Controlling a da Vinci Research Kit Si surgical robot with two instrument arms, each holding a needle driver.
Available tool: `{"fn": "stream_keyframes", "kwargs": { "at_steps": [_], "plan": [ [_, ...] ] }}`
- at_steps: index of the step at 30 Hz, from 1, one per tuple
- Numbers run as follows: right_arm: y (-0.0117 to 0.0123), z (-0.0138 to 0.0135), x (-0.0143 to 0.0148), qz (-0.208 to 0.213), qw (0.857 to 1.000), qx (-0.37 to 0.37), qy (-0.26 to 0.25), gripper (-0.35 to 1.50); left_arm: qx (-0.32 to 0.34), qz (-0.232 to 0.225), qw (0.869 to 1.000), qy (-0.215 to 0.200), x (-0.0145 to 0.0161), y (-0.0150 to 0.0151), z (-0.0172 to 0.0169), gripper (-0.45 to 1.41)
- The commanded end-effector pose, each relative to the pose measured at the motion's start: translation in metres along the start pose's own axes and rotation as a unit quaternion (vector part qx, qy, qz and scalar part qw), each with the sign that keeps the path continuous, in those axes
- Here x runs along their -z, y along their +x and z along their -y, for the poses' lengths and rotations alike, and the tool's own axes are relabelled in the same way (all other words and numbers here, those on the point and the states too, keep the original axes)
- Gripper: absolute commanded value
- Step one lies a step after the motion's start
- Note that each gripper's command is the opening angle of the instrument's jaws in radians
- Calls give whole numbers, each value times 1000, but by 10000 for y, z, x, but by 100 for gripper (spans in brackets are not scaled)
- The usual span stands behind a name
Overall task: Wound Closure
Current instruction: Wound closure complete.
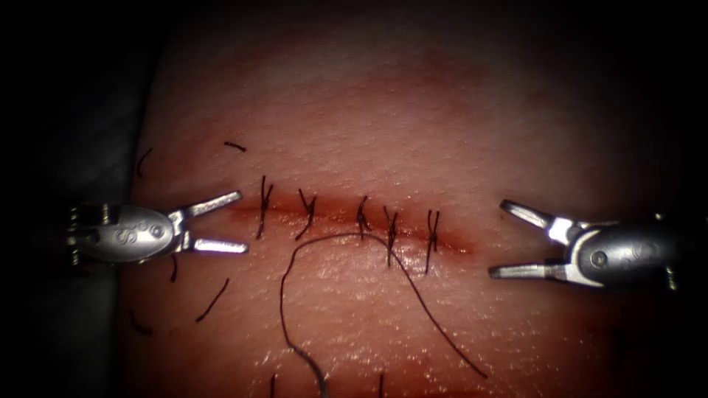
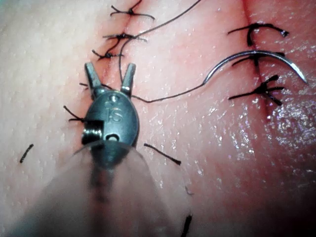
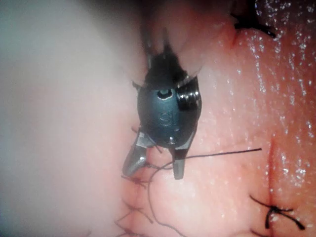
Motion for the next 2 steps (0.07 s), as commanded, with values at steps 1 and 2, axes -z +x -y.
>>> {"fn": "stream_keyframes", "kwargs": {
  "at_steps": [1, 2],
  "plan": [
    [-3, 4, -8, -1, 1000, 0, 0, 137, 0, 0, 1000, 0, -7, -4, -1, 25],
    [-3, 4, -8, -1, 1000, 0, 0, 137, 0, 0, 1000, 0, -7, -4, -2, 24]
  ]
}}
